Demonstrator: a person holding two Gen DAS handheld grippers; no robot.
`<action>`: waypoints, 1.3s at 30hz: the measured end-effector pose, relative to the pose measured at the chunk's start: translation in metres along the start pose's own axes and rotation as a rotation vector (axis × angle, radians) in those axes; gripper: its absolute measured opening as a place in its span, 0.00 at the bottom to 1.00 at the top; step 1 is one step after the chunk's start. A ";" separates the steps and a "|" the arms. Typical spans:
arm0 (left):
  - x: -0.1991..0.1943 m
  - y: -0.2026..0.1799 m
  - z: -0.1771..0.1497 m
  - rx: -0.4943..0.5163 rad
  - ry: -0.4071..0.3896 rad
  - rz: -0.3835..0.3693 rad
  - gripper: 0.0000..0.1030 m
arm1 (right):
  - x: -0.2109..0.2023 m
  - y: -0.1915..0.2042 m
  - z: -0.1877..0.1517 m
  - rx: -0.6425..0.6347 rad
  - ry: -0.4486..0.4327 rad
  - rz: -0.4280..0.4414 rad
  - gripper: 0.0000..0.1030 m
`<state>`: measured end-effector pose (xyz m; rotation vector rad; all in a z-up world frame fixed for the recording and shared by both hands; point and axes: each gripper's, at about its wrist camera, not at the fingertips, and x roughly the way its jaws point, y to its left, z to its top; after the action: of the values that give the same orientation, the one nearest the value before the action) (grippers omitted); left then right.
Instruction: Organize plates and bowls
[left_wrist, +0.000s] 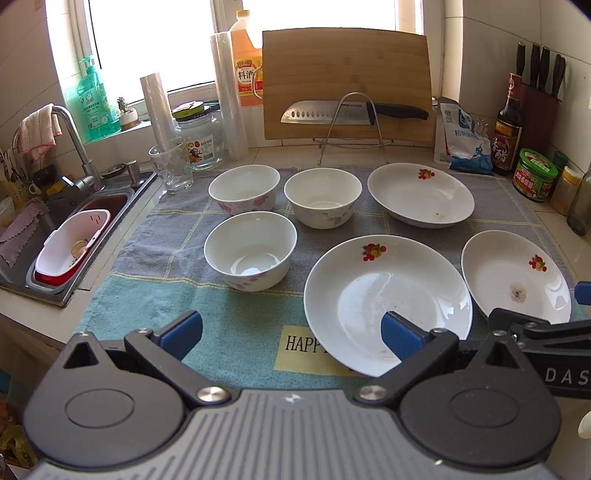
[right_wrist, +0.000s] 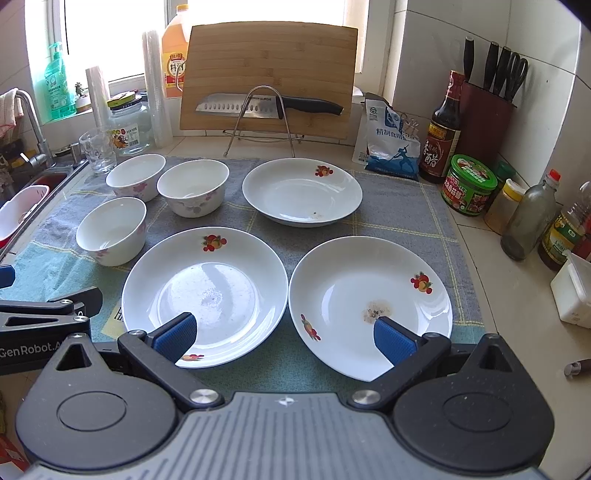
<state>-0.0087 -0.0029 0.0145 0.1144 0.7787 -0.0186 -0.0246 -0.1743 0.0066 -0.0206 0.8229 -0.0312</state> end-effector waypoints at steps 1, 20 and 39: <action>0.000 0.000 0.000 0.000 0.000 0.000 0.99 | 0.000 0.000 0.000 -0.001 -0.001 -0.001 1.00; -0.013 -0.013 -0.006 -0.001 -0.017 0.003 0.99 | -0.012 -0.014 -0.007 -0.009 -0.030 0.014 1.00; -0.029 -0.037 -0.009 0.046 -0.036 -0.030 0.99 | -0.036 -0.037 -0.023 -0.003 -0.095 0.042 1.00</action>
<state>-0.0374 -0.0397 0.0251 0.1457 0.7446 -0.0674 -0.0666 -0.2097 0.0183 -0.0073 0.7277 0.0102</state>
